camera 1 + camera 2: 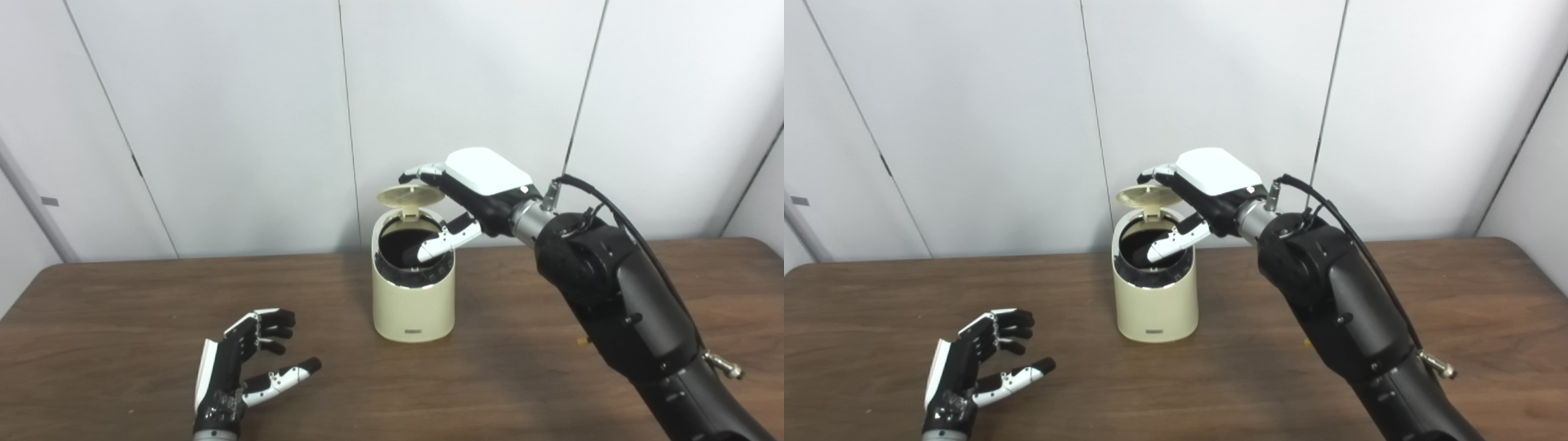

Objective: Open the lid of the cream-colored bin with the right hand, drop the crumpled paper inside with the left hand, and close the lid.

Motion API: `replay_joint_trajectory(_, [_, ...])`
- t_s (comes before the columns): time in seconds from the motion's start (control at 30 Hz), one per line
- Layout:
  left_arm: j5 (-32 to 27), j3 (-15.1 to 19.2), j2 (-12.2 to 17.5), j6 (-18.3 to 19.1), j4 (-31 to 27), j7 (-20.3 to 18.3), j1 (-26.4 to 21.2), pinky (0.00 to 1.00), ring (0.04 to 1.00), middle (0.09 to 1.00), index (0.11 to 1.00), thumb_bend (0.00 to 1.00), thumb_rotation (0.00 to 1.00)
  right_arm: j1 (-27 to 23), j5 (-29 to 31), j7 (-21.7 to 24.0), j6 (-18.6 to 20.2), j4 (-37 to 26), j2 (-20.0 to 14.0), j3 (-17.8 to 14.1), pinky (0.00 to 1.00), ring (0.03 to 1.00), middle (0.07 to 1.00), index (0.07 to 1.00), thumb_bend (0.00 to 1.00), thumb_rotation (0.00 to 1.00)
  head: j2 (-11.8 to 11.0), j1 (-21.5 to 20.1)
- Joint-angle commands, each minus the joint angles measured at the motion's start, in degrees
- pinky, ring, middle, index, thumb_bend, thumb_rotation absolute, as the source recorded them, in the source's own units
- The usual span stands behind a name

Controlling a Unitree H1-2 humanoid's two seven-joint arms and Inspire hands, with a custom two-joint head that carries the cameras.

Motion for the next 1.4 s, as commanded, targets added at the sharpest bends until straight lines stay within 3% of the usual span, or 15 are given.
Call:
replay_joint_trajectory(0.0, [0.94,-0.4,-0.46,-0.15,-1.08,0.82,0.24,0.51,0.612,0.644,0.629,0.89,0.12,-2.78,0.42,-0.38,0.18,-1.22,-0.22,-0.46,0.76,0.868,0.883,0.854,0.92,0.74,0.05,-0.03])
replay_joint_trajectory(0.3, [1.59,-0.36,-0.75,-0.05,-1.21,0.9,0.11,0.52,0.614,0.646,0.627,0.9,0.12,-1.69,1.73,-2.15,-3.37,-1.12,-1.02,0.22,0.77,0.844,0.843,0.814,0.94,0.73,0.46,0.37])
replay_joint_trajectory(0.5, [1.8,-0.29,-0.81,-0.18,-0.76,0.95,-0.27,0.52,0.616,0.647,0.631,0.89,0.13,-0.26,0.81,0.28,-1.9,-4.0,-0.96,0.83,0.72,0.854,0.862,0.83,0.96,0.74,0.56,0.27])
replay_joint_trajectory(0.8, [1.9,-0.12,-0.59,0.21,-0.93,0.86,-0.53,0.51,0.612,0.645,0.632,0.9,0.15,1.69,-0.13,2.37,-1.78,-6.69,-2.33,1.86,0.75,0.831,0.844,0.816,0.99,0.82,0.96,-0.25])
replay_joint_trajectory(1.23, [1.39,0.03,-0.38,-0.38,-0.93,0.76,-0.87,0.51,0.605,0.637,0.619,0.88,0.12,6.15,0.49,6.47,-1.74,-10.84,-3.39,1.82,0.78,0.804,0.804,0.794,0.94,0.72,1.55,-0.61])
replay_joint_trajectory(1.37, [1.97,-0.04,-0.29,-0.44,-1.2,0.94,-0.83,0.5,0.6,0.636,0.619,0.88,0.13,7.58,1.32,6.66,-2.16,-11.19,-3.4,1.69,0.78,0.805,0.807,0.793,0.95,0.74,1.84,-0.47])
